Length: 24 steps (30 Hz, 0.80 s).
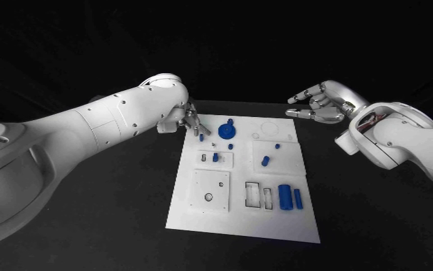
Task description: Assemble the parts on the task board
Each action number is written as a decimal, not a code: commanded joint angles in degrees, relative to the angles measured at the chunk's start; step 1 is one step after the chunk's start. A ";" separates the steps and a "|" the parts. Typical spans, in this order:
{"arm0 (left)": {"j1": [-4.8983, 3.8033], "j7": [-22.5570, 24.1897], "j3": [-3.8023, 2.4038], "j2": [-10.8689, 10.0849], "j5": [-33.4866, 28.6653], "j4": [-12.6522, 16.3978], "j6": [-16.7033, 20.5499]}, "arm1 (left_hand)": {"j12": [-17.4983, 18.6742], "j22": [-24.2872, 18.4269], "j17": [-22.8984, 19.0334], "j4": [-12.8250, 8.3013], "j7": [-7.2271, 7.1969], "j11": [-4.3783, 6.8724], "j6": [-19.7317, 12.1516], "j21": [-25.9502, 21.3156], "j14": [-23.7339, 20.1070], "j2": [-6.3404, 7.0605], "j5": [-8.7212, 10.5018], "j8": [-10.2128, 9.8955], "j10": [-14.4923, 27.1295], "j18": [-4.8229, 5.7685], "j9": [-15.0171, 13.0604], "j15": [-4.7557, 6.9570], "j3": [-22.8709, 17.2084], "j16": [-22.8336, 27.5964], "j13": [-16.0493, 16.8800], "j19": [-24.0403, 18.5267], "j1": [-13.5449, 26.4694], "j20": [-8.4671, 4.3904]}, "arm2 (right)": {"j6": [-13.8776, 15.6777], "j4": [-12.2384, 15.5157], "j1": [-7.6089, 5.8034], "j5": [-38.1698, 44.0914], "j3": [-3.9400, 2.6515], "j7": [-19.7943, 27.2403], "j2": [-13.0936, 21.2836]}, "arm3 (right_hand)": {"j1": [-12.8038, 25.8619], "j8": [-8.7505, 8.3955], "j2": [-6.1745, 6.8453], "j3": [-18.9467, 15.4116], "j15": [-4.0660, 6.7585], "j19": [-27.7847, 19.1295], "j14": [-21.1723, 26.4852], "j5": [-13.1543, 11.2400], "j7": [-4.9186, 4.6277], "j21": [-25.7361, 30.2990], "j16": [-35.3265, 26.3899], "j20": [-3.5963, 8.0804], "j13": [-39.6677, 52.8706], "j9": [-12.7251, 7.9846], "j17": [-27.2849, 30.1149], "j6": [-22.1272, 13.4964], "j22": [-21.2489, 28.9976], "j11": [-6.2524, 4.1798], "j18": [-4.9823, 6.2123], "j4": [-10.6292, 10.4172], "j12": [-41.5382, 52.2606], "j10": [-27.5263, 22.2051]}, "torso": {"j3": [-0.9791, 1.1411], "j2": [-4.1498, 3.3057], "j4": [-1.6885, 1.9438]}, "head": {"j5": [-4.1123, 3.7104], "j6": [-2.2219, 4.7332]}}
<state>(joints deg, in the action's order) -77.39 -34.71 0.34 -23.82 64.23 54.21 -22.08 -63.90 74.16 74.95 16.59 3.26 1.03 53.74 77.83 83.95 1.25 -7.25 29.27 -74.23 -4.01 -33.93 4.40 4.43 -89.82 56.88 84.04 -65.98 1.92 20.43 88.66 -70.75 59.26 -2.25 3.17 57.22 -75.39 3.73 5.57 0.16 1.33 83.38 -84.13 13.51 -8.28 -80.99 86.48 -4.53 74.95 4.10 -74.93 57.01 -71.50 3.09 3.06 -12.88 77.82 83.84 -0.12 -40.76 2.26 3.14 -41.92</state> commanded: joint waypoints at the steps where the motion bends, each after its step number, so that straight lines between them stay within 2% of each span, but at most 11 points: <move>1: 0.17 0.94 0.00 0.38 -0.85 -0.22 -0.29 | -0.20 0.11 15.05 -0.21 -0.16 0.05 0.26 0.35 6.05 -0.68 0.07 0.28 -0.38 0.53 -0.11 0.28 0.14 -0.18 -0.02 1.38 -0.33 -0.44 | -0.38 0.00 0.03 0.24 -0.01 0.47 -0.10 | 0.20 0.19 -0.18 -0.23 -0.08 -0.42 -4.31 -0.10 0.12 0.32 -0.35 -0.05 6.76 0.08 -8.20 -0.30 0.07 0.08 0.69 0.03 -0.39 -0.24 | -0.01 -0.06 -0.04 | -0.05 -0.06; 8: 0.68 1.00 0.04 0.77 -0.89 -0.63 -0.36 | -0.38 0.37 15.05 -0.57 -0.24 0.12 0.21 0.49 6.05 -1.36 0.05 0.65 -0.44 0.58 -0.27 0.34 -0.13 -0.18 0.10 1.42 -2.10 -0.52 | -0.47 -0.06 0.03 0.24 -0.01 0.50 -0.19 | 0.20 0.19 -0.18 -0.23 -0.08 -0.42 -4.31 -0.10 0.12 0.32 -0.35 -0.05 6.76 0.08 -8.20 -0.30 0.07 0.08 0.69 0.03 -0.39 -0.24 | 0.00 -0.07 -0.05 | -0.17 -0.14; 18: 0.86 0.93 0.05 0.85 -0.94 -0.74 -0.20 | -0.54 0.50 15.05 -0.69 -0.34 0.21 0.42 0.55 6.05 -1.83 0.04 1.07 -0.54 0.59 -0.48 0.41 -0.28 -0.18 0.22 1.44 -3.08 -0.57 | -0.55 -0.13 0.03 0.24 -0.01 0.48 -0.26 | 0.20 0.19 -0.18 -0.23 -0.08 -0.42 -4.31 -0.10 0.12 0.32 -0.35 -0.05 6.76 0.08 -8.20 -0.30 0.07 0.08 0.69 0.03 -0.39 -0.24 | 0.01 -0.04 -0.05 | -0.15 -0.21; 22: 0.87 0.59 0.05 0.84 -2.15 -0.74 0.83 | -0.55 0.50 15.05 -1.88 -0.76 0.57 0.42 0.48 6.05 -4.07 -0.25 1.77 -0.52 0.56 -1.00 0.68 -2.42 -0.18 0.20 1.40 -6.45 -0.75 | -0.59 -0.17 0.03 0.24 -0.01 0.45 -0.25 | 0.20 0.19 -0.18 -0.23 -0.08 -0.42 -4.31 -0.10 0.12 0.32 -0.35 -0.05 6.76 0.08 -8.20 -0.30 0.07 0.08 0.69 0.03 -0.39 -0.24 | 0.00 -0.03 0.00 | -0.17 -0.18; 24: 0.87 0.43 0.05 0.85 -3.11 -0.74 1.40 | -0.45 0.50 15.05 -2.48 -0.90 0.70 0.18 0.44 6.05 -4.75 -0.26 2.02 -0.43 0.55 -1.27 0.82 -3.60 -0.18 0.10 1.39 -7.92 -0.89 | -0.62 -0.21 0.03 0.24 -0.01 0.45 -0.26 | 0.20 0.19 -0.18 -0.23 -0.08 -0.42 -4.31 -0.10 0.12 0.32 -0.35 -0.05 6.76 0.08 -8.20 -0.30 0.07 0.08 0.69 0.03 -0.39 -0.24 | 0.00 -0.01 0.00 | -0.22 -0.20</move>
<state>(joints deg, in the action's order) -76.52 -34.32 0.41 -23.12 63.05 53.47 -21.73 -64.14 74.65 74.93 14.30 2.61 1.44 54.13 78.10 83.97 -3.46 -7.25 31.01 -74.64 -4.01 -35.08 4.82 1.29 -89.82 57.03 84.03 -73.15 1.51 20.41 88.48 -70.74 59.27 -2.26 3.19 57.02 -75.39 3.73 5.58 0.17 1.33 83.38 -84.13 13.51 -8.28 -80.99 86.48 -4.53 74.93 4.09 -74.91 57.01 -71.51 3.09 3.05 -12.88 77.82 83.84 -0.12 -40.80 2.24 2.97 -42.12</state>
